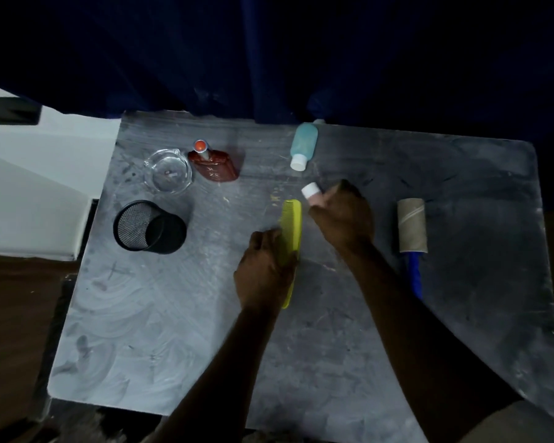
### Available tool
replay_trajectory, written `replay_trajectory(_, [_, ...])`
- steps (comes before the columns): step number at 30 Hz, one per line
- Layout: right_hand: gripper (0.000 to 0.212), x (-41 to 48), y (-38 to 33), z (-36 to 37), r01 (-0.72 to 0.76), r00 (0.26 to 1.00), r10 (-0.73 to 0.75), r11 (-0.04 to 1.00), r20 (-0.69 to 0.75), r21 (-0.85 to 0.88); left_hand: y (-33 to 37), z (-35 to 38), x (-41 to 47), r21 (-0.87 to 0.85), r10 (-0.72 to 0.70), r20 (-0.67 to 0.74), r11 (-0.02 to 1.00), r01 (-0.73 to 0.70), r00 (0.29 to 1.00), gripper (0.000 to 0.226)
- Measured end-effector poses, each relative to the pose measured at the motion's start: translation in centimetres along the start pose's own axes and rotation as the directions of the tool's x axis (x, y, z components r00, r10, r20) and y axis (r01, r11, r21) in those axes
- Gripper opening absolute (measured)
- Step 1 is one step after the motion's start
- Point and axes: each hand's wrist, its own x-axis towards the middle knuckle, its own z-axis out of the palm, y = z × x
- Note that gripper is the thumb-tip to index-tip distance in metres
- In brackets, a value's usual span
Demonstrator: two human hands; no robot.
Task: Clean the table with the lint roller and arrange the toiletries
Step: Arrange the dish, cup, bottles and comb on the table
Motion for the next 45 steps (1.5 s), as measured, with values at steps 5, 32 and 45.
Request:
replay_trajectory(5, [0.032,-2.4,2.7,-2.5,0.088,0.991,-0.055,0.953,-0.119,0.290,2.5,1.0,-2.0,-0.022,0.058,0.064,0.998,-0.057,0.996,0.048])
replay_trajectory(32, [0.035,-6.2,-7.7,4.7,0.364,0.887,-0.452,0.814,0.099,0.452,-4.6,-4.7,5.8,-0.824,-0.329,-0.270,0.565,-0.041,0.905,0.023])
replay_trajectory(45, [0.030,-2.4,-11.1,8.1,0.611,0.786,-0.617,0.785,0.037,0.096,-6.6,-3.7,7.7,-0.835,-0.332,-0.326,0.539,-0.105,0.885,0.032])
